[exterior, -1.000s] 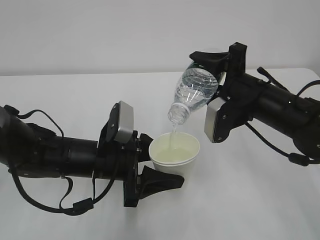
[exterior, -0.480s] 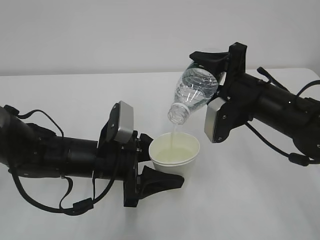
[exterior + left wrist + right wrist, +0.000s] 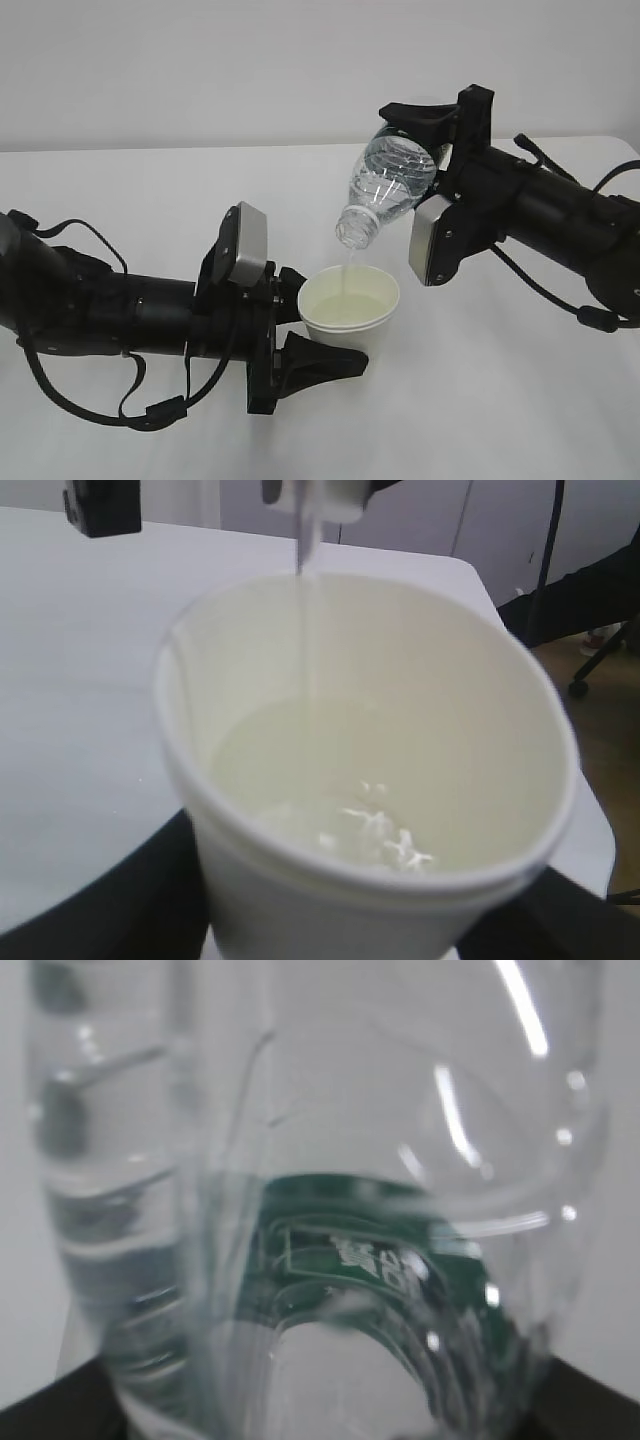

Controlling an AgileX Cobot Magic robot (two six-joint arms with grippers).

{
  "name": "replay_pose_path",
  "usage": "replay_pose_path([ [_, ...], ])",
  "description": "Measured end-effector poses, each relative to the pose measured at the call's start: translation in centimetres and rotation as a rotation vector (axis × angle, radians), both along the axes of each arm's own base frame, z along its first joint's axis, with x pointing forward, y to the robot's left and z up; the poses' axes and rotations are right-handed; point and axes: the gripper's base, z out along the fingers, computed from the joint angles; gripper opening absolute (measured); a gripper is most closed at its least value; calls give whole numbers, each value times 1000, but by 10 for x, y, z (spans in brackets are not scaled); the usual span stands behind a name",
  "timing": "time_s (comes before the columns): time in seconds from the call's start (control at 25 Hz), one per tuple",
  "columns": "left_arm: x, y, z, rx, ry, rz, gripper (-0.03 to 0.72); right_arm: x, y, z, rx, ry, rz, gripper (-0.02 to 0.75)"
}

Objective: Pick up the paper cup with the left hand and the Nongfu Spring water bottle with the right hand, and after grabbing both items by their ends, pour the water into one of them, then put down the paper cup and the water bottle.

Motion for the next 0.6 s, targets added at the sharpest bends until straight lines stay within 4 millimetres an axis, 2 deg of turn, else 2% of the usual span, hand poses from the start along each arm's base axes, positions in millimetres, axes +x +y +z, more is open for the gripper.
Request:
replay_pose_path([
  [0.6, 0, 0, 0, 0, 0, 0, 474, 0, 0, 0, 0, 0, 0, 456],
])
